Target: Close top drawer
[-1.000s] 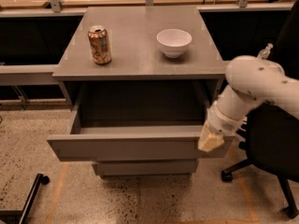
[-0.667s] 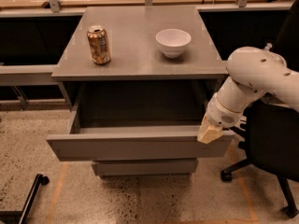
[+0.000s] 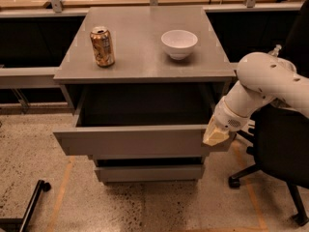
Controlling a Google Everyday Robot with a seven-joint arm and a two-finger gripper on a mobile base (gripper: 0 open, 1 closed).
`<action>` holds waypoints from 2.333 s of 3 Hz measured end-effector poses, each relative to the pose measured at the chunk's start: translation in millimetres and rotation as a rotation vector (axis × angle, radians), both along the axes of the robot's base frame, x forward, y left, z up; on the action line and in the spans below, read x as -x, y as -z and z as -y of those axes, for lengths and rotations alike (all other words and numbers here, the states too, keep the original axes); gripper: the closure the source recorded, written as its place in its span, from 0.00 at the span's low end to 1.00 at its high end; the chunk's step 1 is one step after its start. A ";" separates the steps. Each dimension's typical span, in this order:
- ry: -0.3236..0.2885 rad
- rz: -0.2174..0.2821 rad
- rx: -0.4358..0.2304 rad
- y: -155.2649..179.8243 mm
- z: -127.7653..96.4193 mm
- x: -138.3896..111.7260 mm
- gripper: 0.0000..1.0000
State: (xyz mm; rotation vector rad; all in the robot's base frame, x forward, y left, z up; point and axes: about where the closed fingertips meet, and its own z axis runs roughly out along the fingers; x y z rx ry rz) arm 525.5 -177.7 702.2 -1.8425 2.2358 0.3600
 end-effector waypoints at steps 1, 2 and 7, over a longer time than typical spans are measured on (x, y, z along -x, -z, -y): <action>0.000 0.000 0.000 0.1 -0.1 0.0 1.00; -0.004 0.004 0.015 3.7 -2.8 -6.7 1.00; -0.053 0.152 -0.047 23.5 -19.8 -116.4 0.82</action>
Offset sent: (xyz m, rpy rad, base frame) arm 0.0161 0.0045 -0.0052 -0.0335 -0.0148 0.0051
